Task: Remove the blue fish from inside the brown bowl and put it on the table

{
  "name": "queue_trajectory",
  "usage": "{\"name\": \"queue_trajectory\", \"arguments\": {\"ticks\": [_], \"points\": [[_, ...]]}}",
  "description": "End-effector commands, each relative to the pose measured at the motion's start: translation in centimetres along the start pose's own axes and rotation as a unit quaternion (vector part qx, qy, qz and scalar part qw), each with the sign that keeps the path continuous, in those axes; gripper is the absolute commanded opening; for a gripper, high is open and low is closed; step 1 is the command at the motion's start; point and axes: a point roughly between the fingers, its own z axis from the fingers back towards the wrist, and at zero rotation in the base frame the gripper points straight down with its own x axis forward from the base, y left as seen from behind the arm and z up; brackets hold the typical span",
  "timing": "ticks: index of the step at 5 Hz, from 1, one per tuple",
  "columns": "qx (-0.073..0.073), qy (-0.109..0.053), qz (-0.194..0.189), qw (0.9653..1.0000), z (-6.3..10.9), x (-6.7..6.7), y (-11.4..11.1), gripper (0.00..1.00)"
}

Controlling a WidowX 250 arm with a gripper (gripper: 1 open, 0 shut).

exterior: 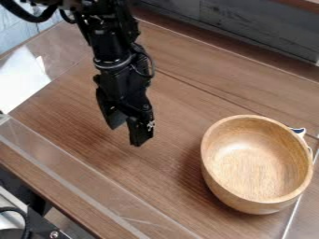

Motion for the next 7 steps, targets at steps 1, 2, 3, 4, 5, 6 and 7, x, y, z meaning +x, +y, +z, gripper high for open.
{"name": "queue_trajectory", "arguments": {"ticks": [1, 2, 3, 4, 5, 6, 7], "points": [[0.017, -0.029, -0.005, 0.9994, 1.36, 0.75, 0.45, 1.00], [0.019, -0.032, -0.009, 0.9993, 1.44, 0.88, 0.55, 1.00], [0.021, -0.033, -0.012, 0.9991, 1.50, 0.98, 0.64, 1.00], [0.019, -0.035, -0.009, 0.9992, 1.63, 0.87, 0.57, 1.00], [0.015, -0.035, -0.006, 0.9992, 1.57, 0.71, 0.47, 1.00], [0.011, -0.035, -0.005, 0.9993, 1.49, 0.56, 0.39, 1.00], [0.008, -0.035, -0.003, 0.9994, 1.39, 0.46, 0.31, 1.00]]}}
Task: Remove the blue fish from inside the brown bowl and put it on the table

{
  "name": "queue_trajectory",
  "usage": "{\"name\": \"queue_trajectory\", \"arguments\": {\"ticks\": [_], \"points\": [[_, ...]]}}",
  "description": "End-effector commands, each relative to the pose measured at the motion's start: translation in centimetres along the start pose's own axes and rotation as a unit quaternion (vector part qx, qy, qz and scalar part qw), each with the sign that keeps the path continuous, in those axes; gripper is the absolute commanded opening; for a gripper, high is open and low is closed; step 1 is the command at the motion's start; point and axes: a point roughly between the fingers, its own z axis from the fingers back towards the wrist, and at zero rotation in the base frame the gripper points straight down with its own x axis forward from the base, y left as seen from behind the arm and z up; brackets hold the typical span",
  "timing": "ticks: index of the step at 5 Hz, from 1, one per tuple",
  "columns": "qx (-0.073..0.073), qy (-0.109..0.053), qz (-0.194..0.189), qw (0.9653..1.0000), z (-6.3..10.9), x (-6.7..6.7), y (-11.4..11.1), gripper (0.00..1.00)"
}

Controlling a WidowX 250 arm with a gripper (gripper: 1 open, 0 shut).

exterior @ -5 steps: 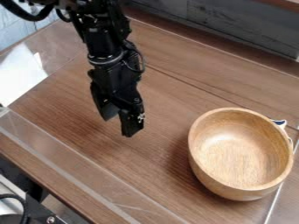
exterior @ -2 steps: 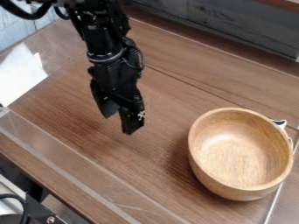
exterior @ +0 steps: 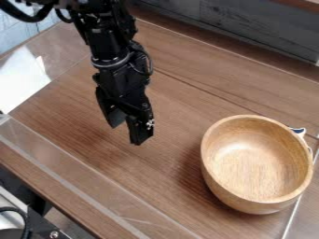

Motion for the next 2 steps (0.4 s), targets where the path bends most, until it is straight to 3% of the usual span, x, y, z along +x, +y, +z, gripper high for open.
{"name": "queue_trajectory", "arguments": {"ticks": [1, 2], "points": [[0.012, -0.025, 0.002, 0.9996, 1.13, 0.52, 0.35, 1.00], [0.011, -0.024, 0.004, 0.9996, 1.11, 0.54, 0.37, 1.00]]}}
